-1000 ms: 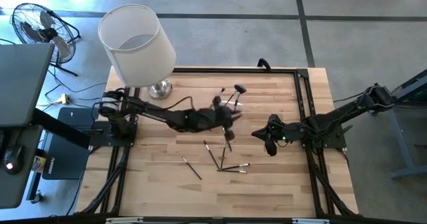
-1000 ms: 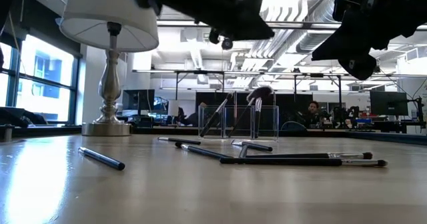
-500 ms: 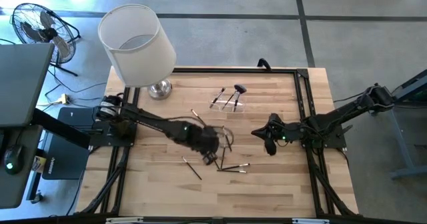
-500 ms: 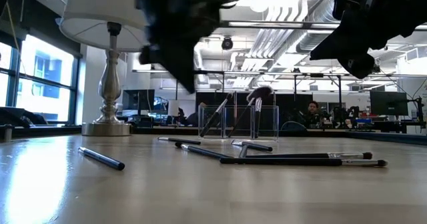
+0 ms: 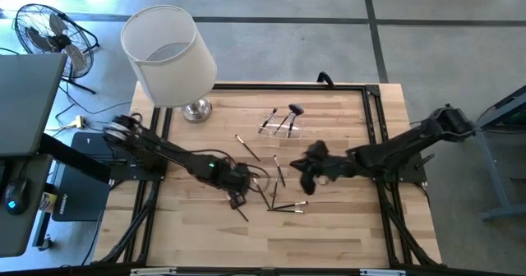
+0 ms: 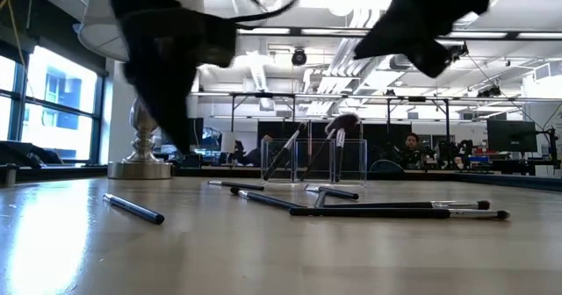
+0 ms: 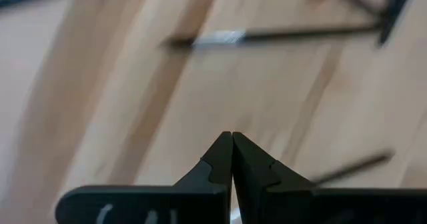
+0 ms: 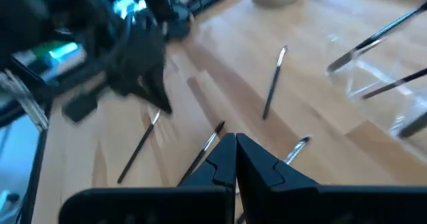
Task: Put items in baskets/containers
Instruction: Put the eyeshadow brush into the transparent organizer
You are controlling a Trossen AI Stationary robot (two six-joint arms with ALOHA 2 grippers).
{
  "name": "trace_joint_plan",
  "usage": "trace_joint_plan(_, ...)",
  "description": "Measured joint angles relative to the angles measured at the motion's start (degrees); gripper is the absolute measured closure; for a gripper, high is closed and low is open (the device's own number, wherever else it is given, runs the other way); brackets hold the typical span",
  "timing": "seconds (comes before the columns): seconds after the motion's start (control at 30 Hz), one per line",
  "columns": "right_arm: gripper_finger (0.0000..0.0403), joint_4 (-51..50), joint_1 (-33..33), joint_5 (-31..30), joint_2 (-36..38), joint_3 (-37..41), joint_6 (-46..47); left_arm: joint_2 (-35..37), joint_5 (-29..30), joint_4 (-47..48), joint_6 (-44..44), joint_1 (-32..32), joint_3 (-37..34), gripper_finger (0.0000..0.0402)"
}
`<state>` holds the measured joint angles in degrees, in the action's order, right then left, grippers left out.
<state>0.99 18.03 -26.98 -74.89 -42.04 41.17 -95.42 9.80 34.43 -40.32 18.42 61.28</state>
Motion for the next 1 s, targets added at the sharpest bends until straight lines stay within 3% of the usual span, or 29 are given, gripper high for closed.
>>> trace_joint_plan(0.27, 0.0403, -31.6, -2.8, 4.8, -20.1, -26.9, 9.3, 16.6, 0.9, -5.0, 3.0, 0.0, -14.8, 0.0401)
trace_joint_plan(0.53, 0.0403, -53.5, -5.4, 11.1, -35.6, -46.2, 18.0, 26.5, 3.0, -4.5, 3.9, 0.0, -20.2, 0.0401)
trace_joint_plan(0.77, 0.0383, -57.4, -6.7, 14.3, -42.3, -50.0, 20.4, 27.3, 3.2, -5.1, 6.2, 0.0, -20.2, 0.0401)
trace_joint_plan(1.0, 0.0327, -57.0, -7.9, 16.1, -43.3, -46.1, 23.5, 27.3, 2.7, -4.9, 7.5, 0.0, -20.2, 0.0401)
